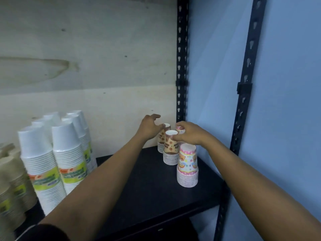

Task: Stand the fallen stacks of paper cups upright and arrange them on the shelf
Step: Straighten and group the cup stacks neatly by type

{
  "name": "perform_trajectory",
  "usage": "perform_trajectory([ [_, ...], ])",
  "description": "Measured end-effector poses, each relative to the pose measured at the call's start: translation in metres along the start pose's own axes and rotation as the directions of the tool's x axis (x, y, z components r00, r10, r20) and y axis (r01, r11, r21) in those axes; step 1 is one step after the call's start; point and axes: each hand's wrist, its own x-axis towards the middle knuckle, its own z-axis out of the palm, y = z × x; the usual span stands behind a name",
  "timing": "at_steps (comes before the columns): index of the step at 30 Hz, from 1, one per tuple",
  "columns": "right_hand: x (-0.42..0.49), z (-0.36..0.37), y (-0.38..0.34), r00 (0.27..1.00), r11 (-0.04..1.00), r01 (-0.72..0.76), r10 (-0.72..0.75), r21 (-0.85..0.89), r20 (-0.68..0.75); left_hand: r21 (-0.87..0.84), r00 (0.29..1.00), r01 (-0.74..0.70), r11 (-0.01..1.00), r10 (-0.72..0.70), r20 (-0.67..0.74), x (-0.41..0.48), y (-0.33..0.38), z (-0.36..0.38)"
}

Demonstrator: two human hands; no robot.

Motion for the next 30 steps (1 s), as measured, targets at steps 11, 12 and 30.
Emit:
perform_trajectory([
  [11, 0.044, 0.017, -0.003, 0.992, 0.994, 0.001, 0.012, -0.105, 0.127, -0.100, 0.986, 0.098, 0.990, -0.083, 0.144, 0.039, -0.022, 0.027],
  [12, 0.043, 0.018, -0.002, 0.993, 0.996, 0.000, 0.011, -0.093, 0.115, -0.117, 0.986, 0.102, 0.988, -0.086, 0.140, 0.038, -0.023, 0.029],
  [30, -0.020, -0.024, -0.033, 0.971, 0.955, 0.184, -0.139, 0.234, -0.195, -0.331, 0.969, 0.080, 0.940, -0.152, -0.196, -0.077, 0.014, -0.060],
])
